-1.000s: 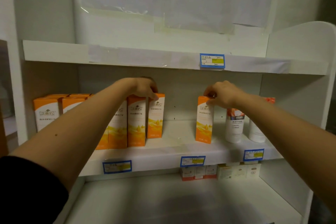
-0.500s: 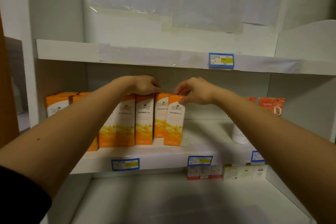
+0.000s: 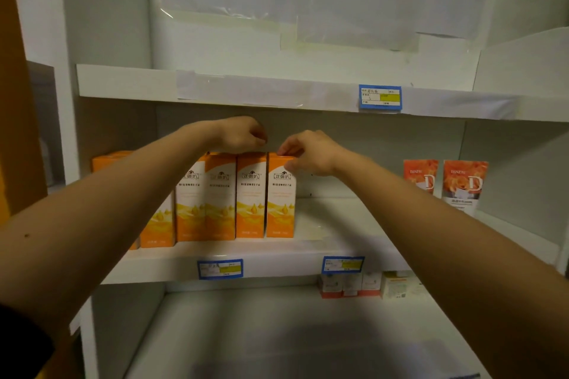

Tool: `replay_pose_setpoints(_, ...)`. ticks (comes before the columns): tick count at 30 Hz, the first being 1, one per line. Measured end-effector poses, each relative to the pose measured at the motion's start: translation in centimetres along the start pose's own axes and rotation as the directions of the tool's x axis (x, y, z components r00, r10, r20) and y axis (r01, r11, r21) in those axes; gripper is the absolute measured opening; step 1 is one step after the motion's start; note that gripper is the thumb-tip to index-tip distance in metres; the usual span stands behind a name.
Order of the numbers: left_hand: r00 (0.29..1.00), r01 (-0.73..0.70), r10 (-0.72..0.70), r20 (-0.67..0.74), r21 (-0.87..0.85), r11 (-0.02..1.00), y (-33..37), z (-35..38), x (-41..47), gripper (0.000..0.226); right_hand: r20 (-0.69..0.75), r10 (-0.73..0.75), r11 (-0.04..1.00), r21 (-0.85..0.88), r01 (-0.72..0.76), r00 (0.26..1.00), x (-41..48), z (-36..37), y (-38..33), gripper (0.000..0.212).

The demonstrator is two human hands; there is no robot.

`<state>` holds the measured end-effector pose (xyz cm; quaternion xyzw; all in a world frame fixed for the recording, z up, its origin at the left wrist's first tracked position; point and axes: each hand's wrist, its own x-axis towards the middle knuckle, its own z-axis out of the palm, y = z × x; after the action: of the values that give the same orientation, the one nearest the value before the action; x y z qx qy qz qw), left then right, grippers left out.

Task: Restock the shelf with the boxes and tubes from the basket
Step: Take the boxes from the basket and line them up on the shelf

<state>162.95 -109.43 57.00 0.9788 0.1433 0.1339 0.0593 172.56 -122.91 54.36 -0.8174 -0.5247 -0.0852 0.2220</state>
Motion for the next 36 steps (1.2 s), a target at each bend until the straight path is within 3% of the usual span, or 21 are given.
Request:
replay_pose_setpoints(7, 1.000, -0.012, 0.013, -0.026, 0.047, 0.999, 1.0, 0.2, -0.7, 0.036, -0.089, -0.026, 0.996, -0.082, 0.018, 0.996, -1.9, -0.4, 1.2, 0.047)
replay_pose_setpoints(11, 0.998, 0.019, -0.012, -0.068, 0.096, 0.995, 0.2, -0.3, -2.5, 0.038, -0.167, -0.070, 0.992, -0.112, 0.051, 0.984, -3.3, -0.7, 1.5, 0.043)
replay_pose_setpoints(18, 0.980, 0.149, -0.145, -0.133, 0.016, 0.989, -3.7, -3.0, -8.2, 0.040, -0.122, -0.127, 0.981, -0.159, 0.107, 0.984, -2.9, 0.2, -0.8, 0.043)
replay_pose_setpoints(21, 0.963, 0.253, -0.260, -0.071, -0.099, 0.962, -5.7, -4.7, -10.5, 0.043, -0.088, -0.180, 0.977, -0.135, 0.168, 0.980, -1.7, 0.9, -3.2, 0.047)
replay_pose_setpoints(24, 0.942, 0.337, -0.336, 0.023, -0.098, 0.937, -7.1, -5.9, -11.8, 0.050, -0.048, -0.236, 0.966, -0.122, 0.229, 0.971, -0.3, 1.6, -6.0, 0.053)
replay_pose_setpoints(28, 0.938, 0.313, -0.330, 0.109, 0.147, 0.938, -7.7, -6.8, -11.7, 0.058, 0.056, -0.274, 0.946, -0.163, 0.279, 0.960, 1.8, 2.3, -9.8, 0.066)
replay_pose_setpoints(32, 0.907, 0.237, -0.366, 0.207, 0.466, 0.853, -8.2, -6.9, -10.8, 0.052, 0.164, -0.241, 0.950, -0.162, 0.267, 0.957, 3.9, 3.4, -12.6, 0.083)
replay_pose_setpoints(36, 0.889, 0.217, -0.408, 0.208, 0.592, 0.776, -9.0, -6.6, -9.9, 0.061, 0.313, -0.156, 0.969, -0.133, 0.206, 0.937, 5.9, 4.2, -14.5, 0.093)
